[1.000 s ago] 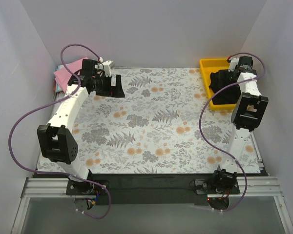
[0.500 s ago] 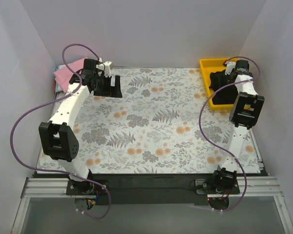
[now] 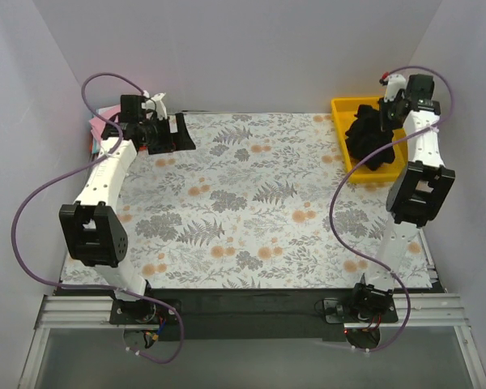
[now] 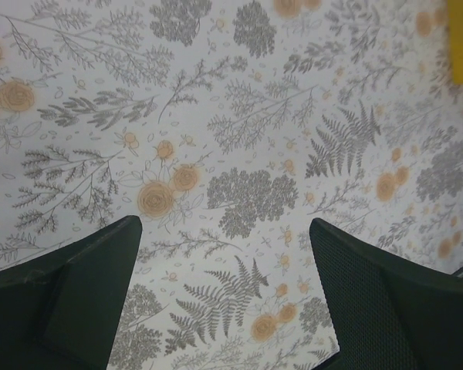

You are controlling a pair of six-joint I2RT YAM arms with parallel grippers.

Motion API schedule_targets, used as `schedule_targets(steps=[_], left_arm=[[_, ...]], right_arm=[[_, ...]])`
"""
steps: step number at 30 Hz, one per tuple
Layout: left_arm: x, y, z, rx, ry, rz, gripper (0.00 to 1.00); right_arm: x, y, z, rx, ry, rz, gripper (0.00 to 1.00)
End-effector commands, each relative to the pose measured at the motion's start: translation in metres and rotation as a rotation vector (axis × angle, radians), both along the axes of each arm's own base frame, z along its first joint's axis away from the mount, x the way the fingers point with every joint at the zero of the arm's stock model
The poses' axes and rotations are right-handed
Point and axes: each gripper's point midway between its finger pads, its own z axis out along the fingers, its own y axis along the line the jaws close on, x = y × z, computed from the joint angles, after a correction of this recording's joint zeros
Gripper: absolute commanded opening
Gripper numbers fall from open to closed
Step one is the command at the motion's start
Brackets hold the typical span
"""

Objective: Fold and stack the t-shirts
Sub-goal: Grab the tshirt from the pile, then move the tshirt to the center of the board

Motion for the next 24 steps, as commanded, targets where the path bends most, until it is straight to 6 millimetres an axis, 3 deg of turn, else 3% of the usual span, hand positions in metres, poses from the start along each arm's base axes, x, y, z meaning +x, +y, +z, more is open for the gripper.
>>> schedule_targets(steps=[1, 2, 3, 4, 5, 6, 8, 9, 11, 12, 13, 14, 15, 16, 17, 18, 20, 23, 24], left_arm=[[0.008, 0.012, 0.062, -0.149, -0.173, 0.031, 0.91], [0.006, 0.012, 0.069, -0.167, -0.194, 0.031, 0.91], [0.009, 0.031, 0.075, -0.188, -0.213, 0.070, 0.91], [0.010, 0.034, 0.083, -0.196, -0.241, 0.068, 0.91], [0.010, 0.039, 0.091, -0.197, -0.264, 0.074, 0.91], [0.009, 0.040, 0.096, -0.195, -0.280, 0.066, 0.91], [0.008, 0.043, 0.103, -0.185, -0.302, 0.065, 0.91], [0.007, 0.044, 0.106, -0.181, -0.311, 0.065, 0.91], [0.001, 0.043, 0.111, -0.170, -0.336, 0.042, 0.91], [-0.002, 0.042, 0.108, -0.169, -0.331, 0.032, 0.92], [-0.008, 0.040, 0.111, -0.168, -0.343, 0.012, 0.92], [-0.011, 0.038, 0.110, -0.169, -0.342, 0.003, 0.92], [-0.014, 0.037, 0.107, -0.169, -0.336, -0.007, 0.93], [-0.021, 0.035, 0.102, -0.172, -0.314, -0.025, 0.94], [-0.026, 0.032, 0.098, -0.167, -0.313, -0.071, 0.94], [-0.030, 0.031, 0.095, -0.164, -0.301, -0.088, 0.94], [-0.040, 0.030, 0.079, -0.141, -0.257, -0.122, 0.95], [-0.060, 0.028, 0.055, -0.121, -0.192, -0.199, 0.95], [-0.066, 0.026, 0.048, -0.097, -0.210, -0.270, 0.95]], right_arm=[[-0.019, 0.041, 0.163, -0.008, -0.320, 0.127, 0.01], [-0.025, 0.054, 0.180, 0.008, -0.358, 0.175, 0.01], [-0.038, 0.070, 0.212, 0.000, -0.421, 0.219, 0.01], [-0.046, 0.082, 0.226, -0.002, -0.448, 0.251, 0.01], [-0.054, 0.106, 0.240, -0.008, -0.479, 0.319, 0.01], [-0.070, 0.123, 0.265, -0.022, -0.530, 0.363, 0.01], [-0.089, 0.154, 0.279, -0.043, -0.560, 0.442, 0.01], [-0.110, 0.192, 0.297, -0.056, -0.611, 0.538, 0.01], [-0.128, 0.221, 0.291, -0.089, -0.609, 0.612, 0.01], [-0.149, 0.252, 0.295, -0.116, -0.638, 0.704, 0.01], [-0.155, 0.265, 0.276, -0.129, -0.600, 0.741, 0.01], [-0.160, 0.274, 0.262, -0.153, -0.571, 0.758, 0.09], [-0.176, 0.296, 0.252, -0.158, -0.556, 0.827, 0.29], [-0.183, 0.301, 0.236, -0.184, -0.520, 0.867, 0.71], [-0.194, 0.311, 0.206, -0.183, -0.445, 0.922, 0.88], [-0.200, 0.314, 0.194, -0.170, -0.406, 0.939, 0.98], [-0.212, 0.315, 0.163, -0.118, -0.293, 0.944, 0.98], [-0.222, 0.311, 0.133, -0.081, -0.198, 0.927, 0.98], [-0.231, 0.308, 0.108, -0.070, -0.126, 0.928, 0.98]])
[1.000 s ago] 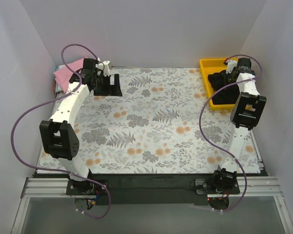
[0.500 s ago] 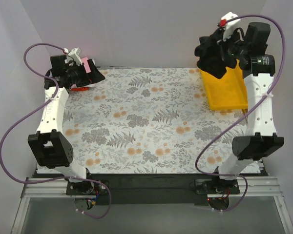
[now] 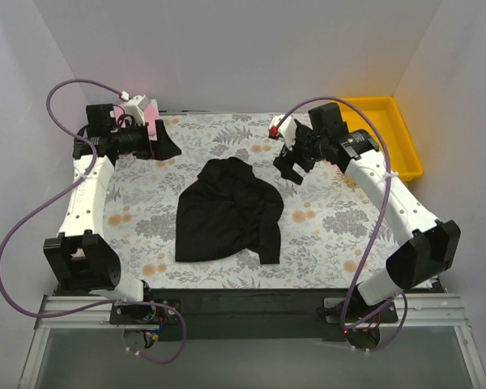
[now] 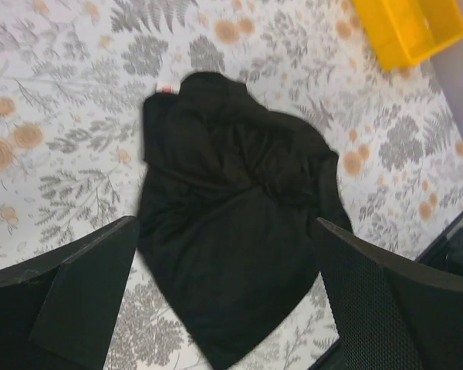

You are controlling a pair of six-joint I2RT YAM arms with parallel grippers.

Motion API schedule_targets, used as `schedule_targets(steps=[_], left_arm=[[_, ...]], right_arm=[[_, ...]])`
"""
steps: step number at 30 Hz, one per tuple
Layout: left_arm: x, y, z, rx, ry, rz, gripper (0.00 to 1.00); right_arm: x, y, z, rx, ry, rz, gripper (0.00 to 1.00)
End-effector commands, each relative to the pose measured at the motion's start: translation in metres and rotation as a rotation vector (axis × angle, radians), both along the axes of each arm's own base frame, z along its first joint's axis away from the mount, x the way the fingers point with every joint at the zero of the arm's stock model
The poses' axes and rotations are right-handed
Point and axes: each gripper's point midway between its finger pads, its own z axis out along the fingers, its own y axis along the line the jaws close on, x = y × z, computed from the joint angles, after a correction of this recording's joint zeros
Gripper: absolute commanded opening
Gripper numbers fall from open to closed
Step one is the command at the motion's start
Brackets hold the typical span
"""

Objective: Fold and stack the t-shirts
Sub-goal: Move the tshirt to the center of the board, then flatten the tshirt out

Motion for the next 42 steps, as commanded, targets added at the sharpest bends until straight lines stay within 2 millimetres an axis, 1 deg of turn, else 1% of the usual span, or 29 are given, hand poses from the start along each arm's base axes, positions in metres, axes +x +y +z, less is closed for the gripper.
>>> schedule_targets(steps=[1, 2, 3, 4, 5, 6, 8, 9, 10, 12, 13, 15, 19, 22, 25, 27, 28, 29, 30, 31, 32, 33, 35, 36, 38, 39, 40, 41, 42], left_arm=[[-0.046, -0.010, -0.027, 0.060, 0.036, -0.197, 0.95], [-0.057, -0.014, -0.042, 0.070, 0.063, -0.241, 0.95], [-0.063, -0.013, -0.052, 0.117, 0.044, -0.292, 0.95], [-0.075, -0.015, -0.062, 0.138, 0.077, -0.319, 0.95], [-0.090, -0.023, -0.081, 0.163, 0.114, -0.376, 0.93], [-0.096, -0.018, -0.095, 0.227, 0.123, -0.401, 0.92], [-0.116, -0.035, -0.115, 0.291, 0.148, -0.483, 0.90], [-0.128, -0.031, -0.138, 0.343, 0.198, -0.488, 0.86], [-0.126, -0.033, -0.145, 0.379, 0.181, -0.480, 0.85], [-0.136, -0.039, -0.168, 0.432, 0.213, -0.502, 0.80], [-0.132, -0.036, -0.177, 0.471, 0.223, -0.483, 0.79], [-0.134, -0.038, -0.189, 0.496, 0.254, -0.493, 0.74], [-0.131, -0.035, -0.211, 0.539, 0.298, -0.462, 0.64], [-0.126, -0.035, -0.213, 0.567, 0.277, -0.445, 0.62], [-0.113, -0.044, -0.198, 0.522, 0.226, -0.416, 0.68], [-0.096, -0.057, -0.182, 0.465, 0.183, -0.381, 0.72], [-0.083, -0.062, -0.175, 0.443, 0.154, -0.360, 0.73], [-0.067, -0.068, -0.160, 0.425, 0.121, -0.343, 0.73], [-0.057, -0.073, -0.165, 0.407, 0.148, -0.342, 0.73], [-0.049, -0.077, -0.164, 0.385, 0.171, -0.317, 0.73], [-0.040, -0.081, -0.164, 0.378, 0.182, -0.307, 0.73], [-0.021, -0.086, -0.161, 0.364, 0.185, -0.290, 0.73], [0.002, -0.090, -0.159, 0.344, 0.189, -0.232, 0.75], [0.019, -0.094, -0.160, 0.336, 0.188, -0.220, 0.76], [0.039, -0.095, -0.162, 0.338, 0.195, -0.172, 0.77], [0.047, -0.095, -0.177, 0.350, 0.223, -0.159, 0.77], [0.062, -0.093, -0.172, 0.366, 0.201, -0.129, 0.77], [0.068, -0.091, -0.176, 0.384, 0.206, -0.114, 0.77], [0.073, -0.089, -0.189, 0.402, 0.230, -0.102, 0.77]], right_arm=[[-0.023, -0.011, -0.039, -0.026, 0.144, -0.025, 0.98], [-0.031, -0.011, -0.055, -0.027, 0.207, -0.036, 0.98], [-0.043, -0.014, -0.081, -0.046, 0.285, -0.040, 0.98], [-0.052, -0.013, -0.094, -0.039, 0.341, -0.032, 0.97], [-0.060, -0.013, -0.109, -0.041, 0.407, -0.046, 0.96], [-0.071, -0.016, -0.129, -0.058, 0.472, -0.055, 0.95], [-0.077, -0.016, -0.152, -0.073, 0.551, -0.069, 0.89], [-0.080, -0.016, -0.159, -0.071, 0.584, -0.084, 0.86], [-0.083, -0.013, -0.166, -0.063, 0.620, -0.084, 0.83], [-0.087, -0.007, -0.179, -0.056, 0.686, -0.083, 0.78], [-0.089, -0.004, -0.181, -0.039, 0.720, -0.091, 0.74], [-0.090, 0.000, -0.192, -0.038, 0.761, -0.098, 0.72], [-0.103, 0.008, -0.203, -0.022, 0.837, -0.091, 0.70], [-0.118, 0.018, -0.207, -0.016, 0.877, -0.070, 0.73], [-0.130, 0.027, -0.213, -0.020, 0.910, -0.071, 0.73], [-0.135, 0.029, -0.221, -0.031, 0.928, -0.078, 0.71], [-0.135, 0.028, -0.225, -0.039, 0.927, -0.085, 0.64], [-0.136, 0.027, -0.229, -0.048, 0.939, -0.090, 0.56], [-0.138, 0.027, -0.230, -0.050, 0.948, -0.095, 0.47], [-0.140, 0.027, -0.230, -0.046, 0.962, -0.091, 0.30], [-0.141, 0.027, -0.230, -0.045, 0.968, -0.091, 0.18], [-0.142, 0.027, -0.229, -0.045, 0.970, -0.094, 0.02], [-0.141, 0.025, -0.223, -0.038, 0.952, -0.093, 0.01], [-0.142, 0.024, -0.221, -0.036, 0.946, -0.092, 0.01], [-0.140, 0.018, -0.213, -0.029, 0.905, -0.098, 0.01], [-0.140, 0.016, -0.211, -0.030, 0.889, -0.105, 0.01], [-0.137, 0.012, -0.209, -0.034, 0.866, -0.113, 0.01], [-0.135, 0.009, -0.205, -0.026, 0.848, -0.123, 0.01], [-0.135, 0.006, -0.204, -0.026, 0.843, -0.129, 0.01]])
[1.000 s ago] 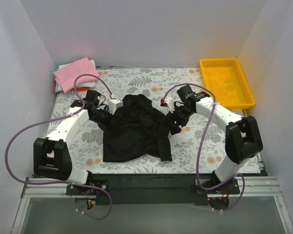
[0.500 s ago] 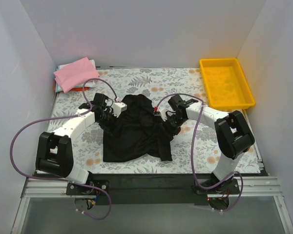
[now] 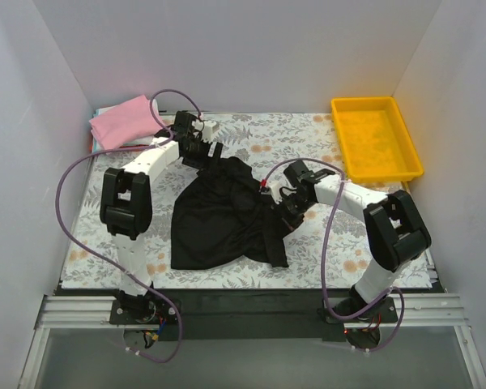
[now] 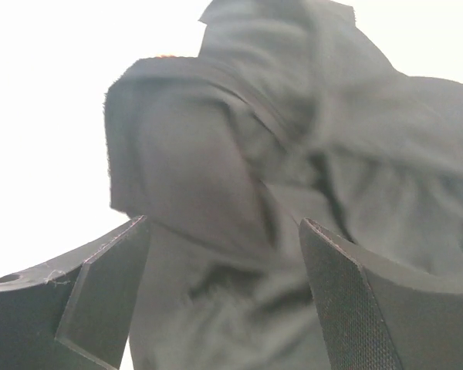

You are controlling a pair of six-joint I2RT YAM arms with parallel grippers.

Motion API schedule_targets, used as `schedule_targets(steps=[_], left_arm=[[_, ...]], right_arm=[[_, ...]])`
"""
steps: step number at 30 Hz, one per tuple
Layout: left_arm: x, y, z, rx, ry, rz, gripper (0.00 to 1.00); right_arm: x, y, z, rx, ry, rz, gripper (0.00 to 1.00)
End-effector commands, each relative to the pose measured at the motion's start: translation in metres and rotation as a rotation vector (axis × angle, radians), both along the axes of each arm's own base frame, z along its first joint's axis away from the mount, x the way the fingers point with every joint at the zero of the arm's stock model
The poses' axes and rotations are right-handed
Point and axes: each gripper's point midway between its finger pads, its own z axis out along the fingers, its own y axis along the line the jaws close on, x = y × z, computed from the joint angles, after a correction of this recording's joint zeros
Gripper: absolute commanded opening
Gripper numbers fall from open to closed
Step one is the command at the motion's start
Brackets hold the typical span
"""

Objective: Fold and stack the t-shirts
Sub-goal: Flatten the tshirt out

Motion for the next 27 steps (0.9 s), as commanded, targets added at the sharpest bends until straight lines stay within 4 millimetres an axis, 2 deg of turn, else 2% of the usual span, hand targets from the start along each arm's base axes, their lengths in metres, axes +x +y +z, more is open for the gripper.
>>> schedule_targets(steps=[1, 3, 7, 10, 11, 12, 13, 15, 17, 18, 20, 21, 23, 24, 26, 27], left_arm=[[0.030, 0.009, 0.001, 0.048, -0.034, 0.096, 0.76], [0.037, 0.019, -0.016, 0.106, -0.027, 0.130, 0.74], [0.044, 0.029, -0.035, 0.169, -0.032, 0.162, 0.67], [0.045, 0.039, -0.051, 0.228, -0.021, 0.167, 0.56], [0.044, 0.041, -0.055, 0.245, -0.016, 0.165, 0.49], [0.043, 0.047, -0.061, 0.274, -0.007, 0.169, 0.32], [0.042, 0.050, -0.062, 0.288, -0.010, 0.162, 0.23], [0.042, 0.061, -0.055, 0.295, -0.021, 0.182, 0.00], [0.042, 0.080, -0.046, 0.293, -0.028, 0.225, 0.00], [0.043, 0.086, -0.030, 0.283, -0.056, 0.238, 0.00], [0.036, 0.111, -0.024, 0.292, -0.054, 0.260, 0.00], [0.034, 0.119, -0.010, 0.292, -0.081, 0.268, 0.00], [0.023, 0.145, -0.009, 0.320, -0.077, 0.279, 0.00], [0.017, 0.152, 0.001, 0.315, -0.086, 0.281, 0.00], [-0.002, 0.159, -0.003, 0.286, -0.032, 0.252, 0.00], [-0.021, 0.159, -0.002, 0.291, 0.015, 0.208, 0.00]], right_arm=[[0.008, -0.007, 0.020, 0.023, -0.078, -0.026, 0.01], [0.008, -0.013, 0.022, 0.013, -0.097, -0.038, 0.01], [0.017, -0.027, 0.019, -0.040, -0.136, -0.071, 0.01], [0.025, -0.039, 0.017, -0.066, -0.142, -0.107, 0.01], [0.028, -0.045, 0.017, -0.077, -0.144, -0.124, 0.01], [0.031, -0.049, 0.016, -0.088, -0.153, -0.129, 0.01], [0.035, -0.055, 0.016, -0.109, -0.166, -0.139, 0.01], [0.042, -0.068, 0.016, -0.137, -0.186, -0.163, 0.01], [0.051, -0.084, 0.016, -0.182, -0.225, -0.176, 0.01], [0.054, -0.090, 0.016, -0.199, -0.241, -0.182, 0.01], [0.063, -0.108, 0.017, -0.239, -0.274, -0.202, 0.01], [0.066, -0.114, 0.018, -0.247, -0.284, -0.212, 0.01], [0.079, -0.128, 0.024, -0.266, -0.322, -0.229, 0.01], [0.083, -0.132, 0.027, -0.272, -0.334, -0.237, 0.01], [0.092, -0.141, 0.032, -0.287, -0.361, -0.243, 0.01], [0.100, -0.142, 0.038, -0.288, -0.386, -0.245, 0.01]])
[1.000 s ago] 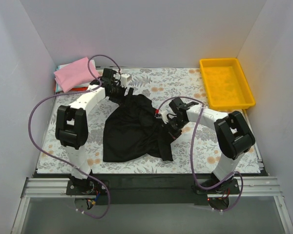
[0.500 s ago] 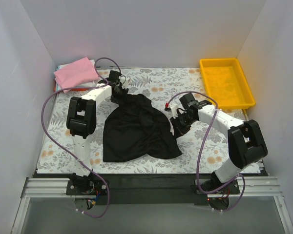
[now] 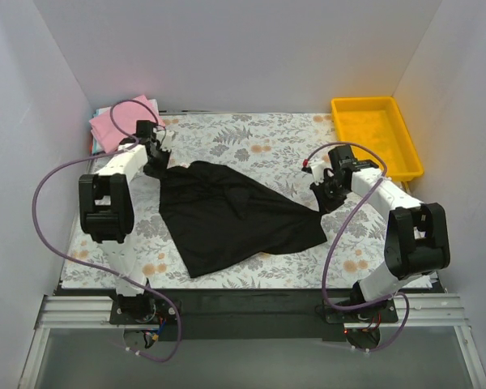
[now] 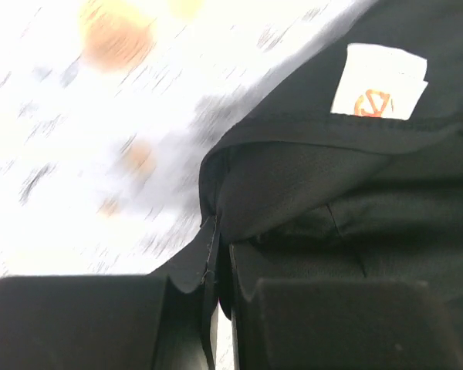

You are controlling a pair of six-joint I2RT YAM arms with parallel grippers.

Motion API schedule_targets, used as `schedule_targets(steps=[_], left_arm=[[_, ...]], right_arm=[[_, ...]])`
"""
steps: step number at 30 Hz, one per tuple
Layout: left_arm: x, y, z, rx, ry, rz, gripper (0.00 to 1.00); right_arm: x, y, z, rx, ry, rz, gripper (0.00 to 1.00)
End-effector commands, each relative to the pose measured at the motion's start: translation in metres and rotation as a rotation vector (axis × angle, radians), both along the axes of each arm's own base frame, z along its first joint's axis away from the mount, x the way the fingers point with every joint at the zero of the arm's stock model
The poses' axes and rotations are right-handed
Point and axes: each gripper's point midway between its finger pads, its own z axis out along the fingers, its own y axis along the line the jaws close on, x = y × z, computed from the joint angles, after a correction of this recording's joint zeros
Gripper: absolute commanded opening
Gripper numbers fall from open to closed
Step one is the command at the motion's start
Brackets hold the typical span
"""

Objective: Fold and stack the t-shirts
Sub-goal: Flatten the tshirt out

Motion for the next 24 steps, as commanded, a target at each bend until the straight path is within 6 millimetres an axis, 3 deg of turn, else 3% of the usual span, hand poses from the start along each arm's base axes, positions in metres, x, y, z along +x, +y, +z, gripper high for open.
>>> schedule_targets(steps=[1, 2, 3, 4, 7, 8, 9, 10, 13, 16, 21, 23, 24], left_arm=[[-0.032, 0.008, 0.034, -0.005, 0.008, -0.090, 0.00], [-0.050, 0.009, 0.023, -0.007, 0.053, -0.097, 0.00], [-0.059, 0.009, 0.030, -0.001, 0.033, -0.117, 0.00], [-0.078, 0.011, 0.018, 0.005, 0.067, -0.122, 0.00], [-0.093, 0.024, 0.019, 0.069, 0.044, -0.127, 0.00], [-0.099, 0.029, 0.015, 0.086, 0.063, -0.125, 0.00], [-0.106, 0.043, 0.012, 0.088, 0.086, -0.093, 0.00], [-0.117, 0.047, 0.009, 0.081, 0.126, -0.092, 0.00], [-0.144, 0.060, -0.006, 0.101, 0.214, -0.089, 0.00], [-0.157, 0.066, -0.010, 0.146, 0.206, -0.145, 0.00], [-0.183, 0.085, -0.014, 0.273, 0.244, -0.263, 0.00], [-0.192, 0.083, -0.017, 0.271, 0.246, -0.300, 0.01], [-0.193, 0.079, -0.010, 0.256, 0.230, -0.321, 0.10]], right_arm=[[0.027, -0.016, 0.025, -0.066, -0.109, 0.021, 0.01], [0.030, -0.016, 0.026, -0.070, -0.113, 0.026, 0.01], [0.039, -0.014, 0.031, -0.068, -0.132, 0.035, 0.01], [0.042, -0.012, 0.025, -0.065, -0.115, 0.038, 0.01], [0.066, -0.003, 0.034, -0.038, -0.137, 0.035, 0.01], [0.072, -0.001, 0.027, -0.038, -0.118, 0.031, 0.01], [0.078, 0.001, 0.028, -0.034, -0.120, 0.033, 0.01], [0.093, 0.005, 0.037, -0.025, -0.155, 0.031, 0.01], [0.112, 0.012, 0.023, -0.023, -0.123, 0.033, 0.01], [0.110, 0.022, 0.017, -0.017, -0.097, 0.064, 0.01], [0.078, 0.037, 0.006, -0.003, -0.033, 0.133, 0.01], [0.069, 0.039, 0.006, 0.018, -0.003, 0.129, 0.10], [0.068, 0.039, 0.009, 0.023, -0.001, 0.126, 0.17]])
